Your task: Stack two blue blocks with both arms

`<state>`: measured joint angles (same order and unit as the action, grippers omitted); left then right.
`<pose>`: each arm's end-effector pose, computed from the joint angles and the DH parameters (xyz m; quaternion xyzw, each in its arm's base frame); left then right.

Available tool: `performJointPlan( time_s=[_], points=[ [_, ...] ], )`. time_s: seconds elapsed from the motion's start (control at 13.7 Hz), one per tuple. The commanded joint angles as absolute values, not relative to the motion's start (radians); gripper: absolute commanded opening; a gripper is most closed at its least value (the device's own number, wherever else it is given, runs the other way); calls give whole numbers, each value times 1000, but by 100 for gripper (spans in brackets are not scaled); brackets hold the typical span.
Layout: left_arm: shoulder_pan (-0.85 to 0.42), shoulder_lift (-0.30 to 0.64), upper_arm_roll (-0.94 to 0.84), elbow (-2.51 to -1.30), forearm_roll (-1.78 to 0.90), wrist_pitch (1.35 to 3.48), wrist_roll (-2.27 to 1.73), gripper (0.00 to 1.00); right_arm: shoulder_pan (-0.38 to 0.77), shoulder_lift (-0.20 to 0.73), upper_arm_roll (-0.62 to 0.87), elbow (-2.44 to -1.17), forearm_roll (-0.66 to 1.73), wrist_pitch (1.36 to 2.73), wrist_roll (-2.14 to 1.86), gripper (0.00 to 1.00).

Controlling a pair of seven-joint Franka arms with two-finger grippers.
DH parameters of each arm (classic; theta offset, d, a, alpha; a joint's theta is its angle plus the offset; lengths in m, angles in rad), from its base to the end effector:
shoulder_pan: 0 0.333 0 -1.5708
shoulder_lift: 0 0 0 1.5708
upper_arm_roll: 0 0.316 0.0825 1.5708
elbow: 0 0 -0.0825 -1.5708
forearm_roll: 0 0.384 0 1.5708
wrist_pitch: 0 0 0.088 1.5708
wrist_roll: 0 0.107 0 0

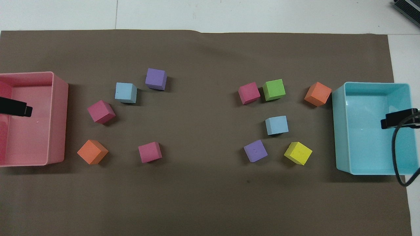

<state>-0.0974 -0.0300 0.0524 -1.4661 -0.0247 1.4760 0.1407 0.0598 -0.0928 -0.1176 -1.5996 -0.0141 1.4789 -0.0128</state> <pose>0.5340 -0.0263 0.6813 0.9953 -0.0941 0.0205 0.0121 0.5148 -0.0346 0.6524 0.9996 -0.0227 -0.0143 0.0011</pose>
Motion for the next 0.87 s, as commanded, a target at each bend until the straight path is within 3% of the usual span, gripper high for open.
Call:
performJointPlan(
  time_s=[0.0,0.8],
  points=[
    [-83,6,46,-1416,-34,1476,153,100,61,-115,-114,-1632,-34,1505,2,100],
    [-84,-23,46,-1442,-31,1393,127,100,61,-121,-114,-1643,-31,1505,-2,100]
  ],
)
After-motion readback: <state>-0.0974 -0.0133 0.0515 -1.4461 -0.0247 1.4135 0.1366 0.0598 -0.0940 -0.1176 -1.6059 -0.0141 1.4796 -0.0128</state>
